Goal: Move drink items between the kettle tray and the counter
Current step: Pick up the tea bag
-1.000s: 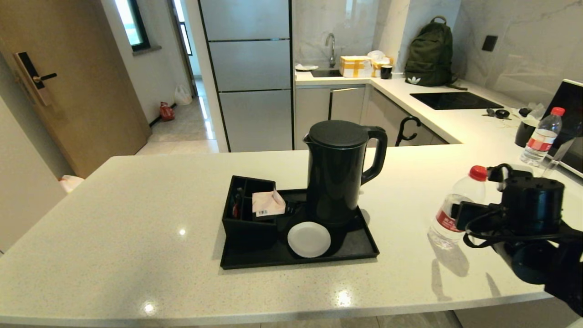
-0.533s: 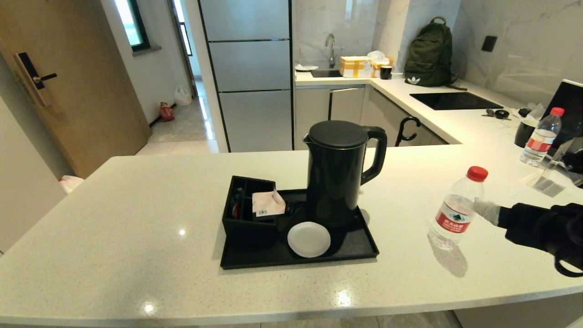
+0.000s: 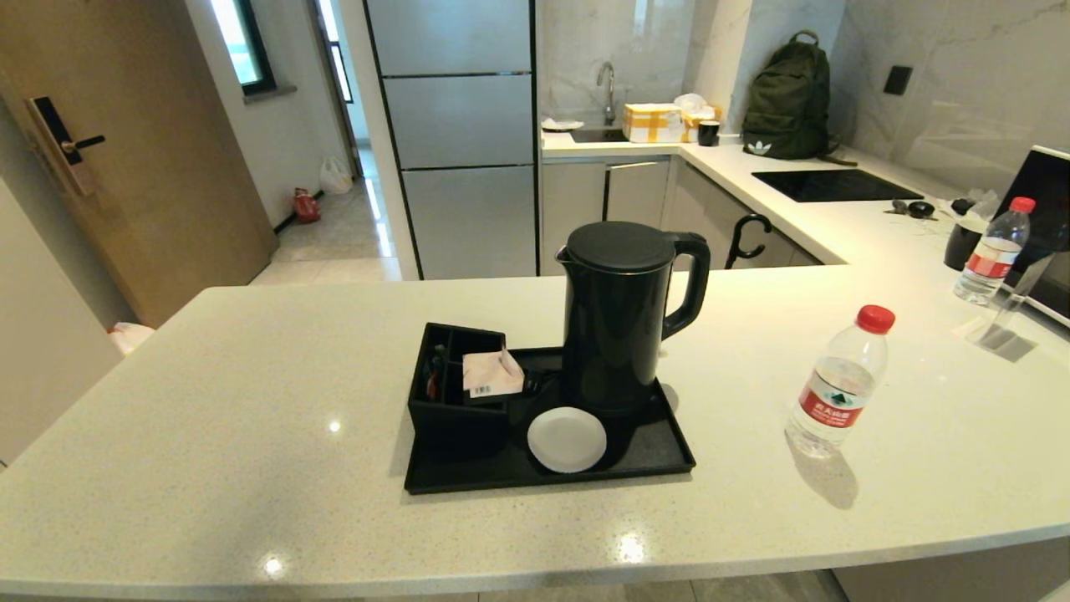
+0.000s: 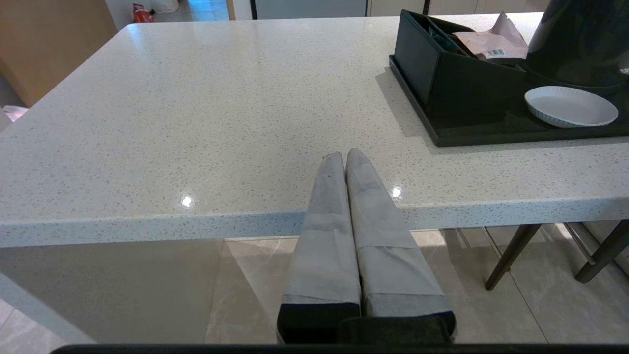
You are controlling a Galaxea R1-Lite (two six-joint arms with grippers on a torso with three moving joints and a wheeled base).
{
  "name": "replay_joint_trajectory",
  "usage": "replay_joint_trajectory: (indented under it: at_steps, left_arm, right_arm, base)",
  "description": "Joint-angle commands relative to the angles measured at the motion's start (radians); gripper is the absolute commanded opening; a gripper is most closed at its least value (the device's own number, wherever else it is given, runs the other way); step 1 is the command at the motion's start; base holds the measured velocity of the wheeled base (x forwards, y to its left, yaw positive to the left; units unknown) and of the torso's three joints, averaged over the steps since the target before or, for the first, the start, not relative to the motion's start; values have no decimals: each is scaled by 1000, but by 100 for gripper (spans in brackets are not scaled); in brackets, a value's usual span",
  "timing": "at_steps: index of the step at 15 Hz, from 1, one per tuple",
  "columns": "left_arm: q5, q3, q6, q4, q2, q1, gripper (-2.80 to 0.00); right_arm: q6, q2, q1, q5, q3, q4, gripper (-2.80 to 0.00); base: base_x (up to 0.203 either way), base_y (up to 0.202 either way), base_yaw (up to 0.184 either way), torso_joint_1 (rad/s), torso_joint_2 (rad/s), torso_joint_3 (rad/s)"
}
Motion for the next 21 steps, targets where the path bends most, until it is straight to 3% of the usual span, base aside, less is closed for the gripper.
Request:
replay_joint_trajectory:
  at_steps: [1, 4, 5, 6, 8, 10, 14, 16, 17, 19, 21]
  left_arm:
    - [0, 0, 0, -1, 1, 0, -280]
    - [0, 1, 0, -1, 1, 0, -280]
    - [0, 0, 0, -1, 1, 0, -280]
    - [0, 2, 0, -1, 1, 0, -280]
    - [0, 0, 0, -1, 1, 0, -280]
    - [0, 0, 0, -1, 1, 0, -280]
    - [0, 0, 0, -1, 1, 0, -280]
    - [0, 0, 0, -1, 1, 0, -280]
    - [0, 2, 0, -1, 1, 0, -280]
    - [0, 0, 0, -1, 1, 0, -280]
    - [0, 0, 0, -1, 1, 0, -280]
  right_arm:
    - [-40, -283, -139, -71, -72, 255, -280]
    - [-131, -480, -298, -127, -73, 383, -280]
    - [-151, -525, -312, -125, -66, 394, -280]
    - [-193, -573, -293, -87, -52, 388, -280]
    - [-330, -714, -276, 94, 29, 318, -280]
    - [-355, -757, -272, 181, 199, 127, -280]
    - [-393, -755, -268, 301, 605, -440, -280]
    - [-437, -755, -268, 374, 747, -609, -280]
    - [-461, -755, -268, 395, 760, -634, -280]
    - [-508, -755, -268, 395, 748, -466, -280]
    - [-532, -755, -267, 394, 744, -421, -280]
  base:
    - [0, 0, 0, 0, 0, 0]
    - [0, 0, 0, 0, 0, 0]
    - [0, 0, 0, 0, 0, 0]
    - [0, 0, 0, 0, 0, 0]
    - [0, 0, 0, 0, 0, 0]
    - [0, 0, 0, 0, 0, 0]
    - [0, 0, 0, 0, 0, 0]
    - [0, 0, 0, 0, 0, 0]
    - [0, 0, 0, 0, 0, 0]
    - [0, 0, 0, 0, 0, 0]
    - [0, 0, 0, 0, 0, 0]
